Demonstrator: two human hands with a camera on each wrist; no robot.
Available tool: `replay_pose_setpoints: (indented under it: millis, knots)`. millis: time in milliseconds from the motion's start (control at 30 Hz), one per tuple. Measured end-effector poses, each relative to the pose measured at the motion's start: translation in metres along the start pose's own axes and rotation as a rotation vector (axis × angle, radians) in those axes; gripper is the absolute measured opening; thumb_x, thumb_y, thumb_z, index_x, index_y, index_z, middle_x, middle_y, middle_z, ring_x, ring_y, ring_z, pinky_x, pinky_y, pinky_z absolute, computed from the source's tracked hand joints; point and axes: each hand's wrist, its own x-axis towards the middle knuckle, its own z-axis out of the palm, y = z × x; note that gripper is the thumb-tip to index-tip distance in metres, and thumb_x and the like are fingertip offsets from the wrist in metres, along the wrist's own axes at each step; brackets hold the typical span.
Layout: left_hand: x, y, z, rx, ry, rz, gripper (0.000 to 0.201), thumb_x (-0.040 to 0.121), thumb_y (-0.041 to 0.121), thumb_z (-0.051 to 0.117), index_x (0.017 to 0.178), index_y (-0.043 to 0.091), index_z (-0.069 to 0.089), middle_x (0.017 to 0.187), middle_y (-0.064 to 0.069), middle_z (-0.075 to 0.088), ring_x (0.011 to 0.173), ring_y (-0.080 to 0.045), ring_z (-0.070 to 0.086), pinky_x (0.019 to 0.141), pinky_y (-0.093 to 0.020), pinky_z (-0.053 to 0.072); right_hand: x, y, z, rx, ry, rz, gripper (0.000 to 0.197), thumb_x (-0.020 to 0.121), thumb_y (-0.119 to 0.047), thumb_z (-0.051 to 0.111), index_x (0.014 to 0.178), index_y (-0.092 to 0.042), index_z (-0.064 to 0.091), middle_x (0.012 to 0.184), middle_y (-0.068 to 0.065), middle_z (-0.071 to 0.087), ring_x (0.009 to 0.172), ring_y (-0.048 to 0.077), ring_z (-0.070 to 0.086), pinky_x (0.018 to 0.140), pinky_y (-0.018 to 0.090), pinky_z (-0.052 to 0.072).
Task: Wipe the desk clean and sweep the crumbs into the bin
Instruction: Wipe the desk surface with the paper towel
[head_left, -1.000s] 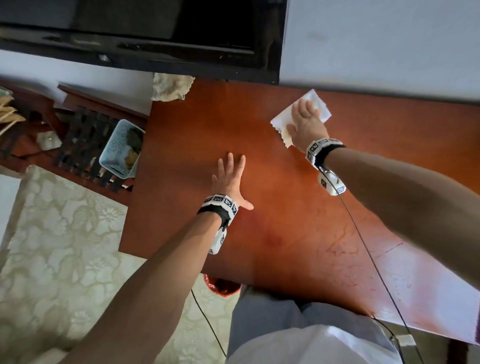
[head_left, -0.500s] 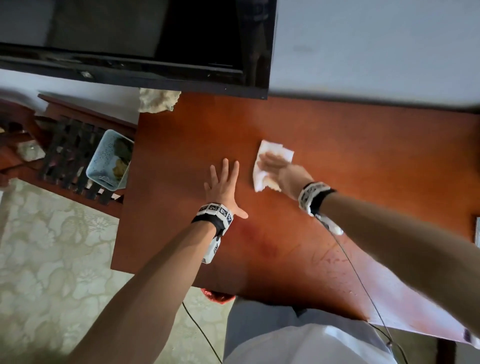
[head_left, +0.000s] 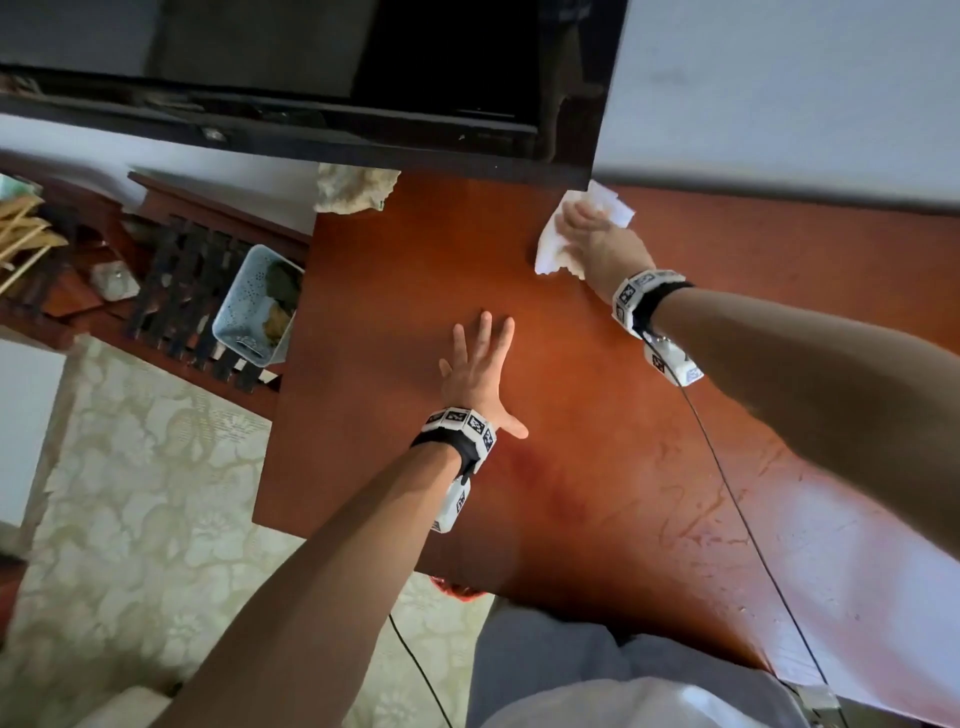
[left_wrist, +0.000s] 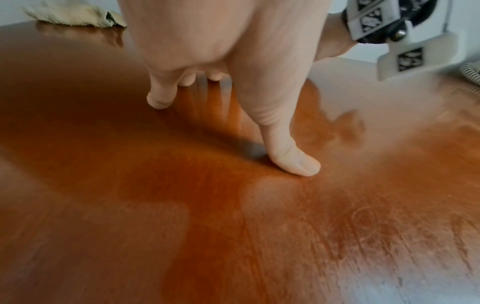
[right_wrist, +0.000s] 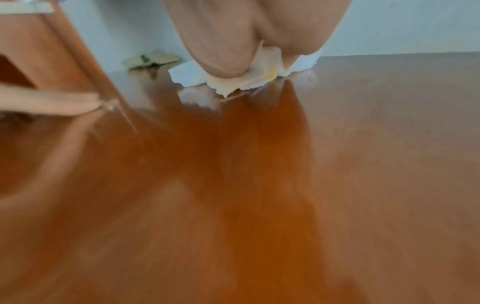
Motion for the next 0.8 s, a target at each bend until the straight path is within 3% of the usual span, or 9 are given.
replay_pose_setpoints:
  millis: [200, 300, 433, 500, 567, 633, 733, 800]
  knots:
    - [-0.005, 0.001, -0.005, 0.021, -0.008, 0.011, 0.163, 0.044, 0.054, 0.099, 0.157, 0.042, -0.018, 0.165, 0.009, -0.028, 0.153, -0.034, -0.022, 0.117, -0.07, 0.011, -0.103, -0.021, 0.061, 0.074, 0.032, -0.183, 0.066, 0.1, -0.005, 0.048, 0.158, -0.02, 0.019, 0.165, -0.003, 0.011, 0.152, 0.015, 0.01, 0.116, 0.029, 0.027]
    - [-0.015, 0.004, -0.005, 0.089, -0.012, 0.03, 0.163, 0.047, 0.057, 0.097, 0.157, 0.036, -0.021, 0.165, 0.007, -0.029, 0.154, -0.035, -0.019, 0.12, -0.067, 0.014, -0.17, -0.047, 0.086, 0.113, 0.017, -0.28, 0.072, 0.095, 0.003, 0.052, 0.157, -0.021, 0.024, 0.164, -0.005, 0.014, 0.151, 0.013, 0.01, 0.116, 0.026, 0.019]
    - [-0.027, -0.002, 0.001, 0.146, -0.009, 0.085, 0.17, 0.042, 0.056, 0.099, 0.157, 0.032, -0.024, 0.164, 0.003, -0.031, 0.155, -0.033, -0.016, 0.12, -0.063, 0.02, -0.244, -0.084, 0.121, 0.156, -0.122, -0.43, 0.076, 0.094, 0.01, 0.046, 0.158, -0.021, 0.018, 0.165, -0.007, 0.006, 0.149, 0.01, -0.005, 0.122, 0.029, 0.009]
    - [-0.031, -0.008, 0.005, 0.161, -0.052, 0.088, 0.171, 0.041, 0.052, 0.1, 0.156, 0.033, -0.025, 0.163, 0.005, -0.035, 0.154, -0.032, -0.019, 0.118, -0.066, 0.016, -0.272, -0.101, 0.145, 0.182, -0.127, -0.512, 0.082, 0.088, 0.011, 0.052, 0.157, -0.021, 0.022, 0.164, -0.006, 0.011, 0.151, 0.014, 0.004, 0.121, 0.036, 0.025]
    - [-0.033, -0.013, 0.009, 0.178, -0.068, 0.094, 0.171, 0.042, 0.047, 0.102, 0.157, 0.033, -0.024, 0.163, 0.006, -0.035, 0.154, -0.032, -0.021, 0.118, -0.067, 0.015, -0.294, -0.114, 0.164, 0.174, -0.13, -0.611, 0.077, 0.086, 0.005, 0.062, 0.153, -0.019, 0.034, 0.162, -0.004, 0.025, 0.15, 0.017, 0.02, 0.112, 0.037, 0.039]
    - [-0.033, -0.014, 0.01, 0.189, -0.059, 0.102, 0.171, 0.042, 0.045, 0.102, 0.157, 0.033, -0.023, 0.163, 0.006, -0.033, 0.154, -0.032, -0.02, 0.119, -0.067, 0.016, -0.309, -0.124, 0.175, 0.148, -0.139, -0.738, 0.07, 0.086, -0.003, 0.066, 0.15, -0.018, 0.04, 0.159, -0.001, 0.032, 0.148, 0.016, 0.027, 0.114, 0.037, 0.037]
    - [-0.03, -0.014, 0.011, 0.169, -0.065, 0.104, 0.172, 0.04, 0.044, 0.103, 0.157, 0.035, -0.023, 0.163, 0.007, -0.033, 0.154, -0.033, -0.019, 0.118, -0.068, 0.017, -0.313, -0.126, 0.176, 0.118, -0.155, -0.86, 0.07, 0.089, -0.004, 0.061, 0.153, -0.017, 0.035, 0.161, -0.001, 0.028, 0.149, 0.015, 0.024, 0.12, 0.037, 0.025]
    - [-0.028, -0.015, 0.011, 0.167, -0.066, 0.102, 0.173, 0.038, 0.043, 0.103, 0.156, 0.035, -0.023, 0.163, 0.007, -0.032, 0.154, -0.033, -0.019, 0.118, -0.069, 0.017, -0.293, -0.111, 0.172, 0.126, -0.149, -0.887, 0.07, 0.087, -0.003, 0.065, 0.15, -0.019, 0.04, 0.159, -0.001, 0.032, 0.147, 0.014, 0.029, 0.117, 0.038, 0.033]
